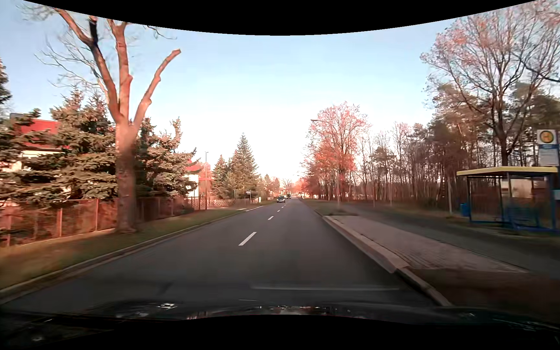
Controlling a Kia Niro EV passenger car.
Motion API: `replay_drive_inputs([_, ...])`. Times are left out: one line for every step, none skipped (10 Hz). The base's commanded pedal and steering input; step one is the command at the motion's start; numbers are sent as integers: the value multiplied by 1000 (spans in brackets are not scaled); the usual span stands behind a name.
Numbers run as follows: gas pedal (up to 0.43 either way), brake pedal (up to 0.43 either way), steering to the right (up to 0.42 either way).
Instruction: Follow the waypoints while adhering to traffic rules and regulations
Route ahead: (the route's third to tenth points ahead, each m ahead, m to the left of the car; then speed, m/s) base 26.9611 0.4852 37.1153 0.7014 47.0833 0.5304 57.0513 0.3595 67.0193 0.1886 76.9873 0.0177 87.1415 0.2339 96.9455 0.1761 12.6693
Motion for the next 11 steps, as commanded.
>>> replay_drive_inputs([87,0,-3])
replay_drive_inputs([87,0,-2])
replay_drive_inputs([87,0,-3])
replay_drive_inputs([87,0,-2])
replay_drive_inputs([87,0,-2])
replay_drive_inputs([87,0,-3])
replay_drive_inputs([87,0,-2])
replay_drive_inputs([87,0,-2])
replay_drive_inputs([87,0,-1])
replay_drive_inputs([87,0,-1])
replay_drive_inputs([87,0,-1])
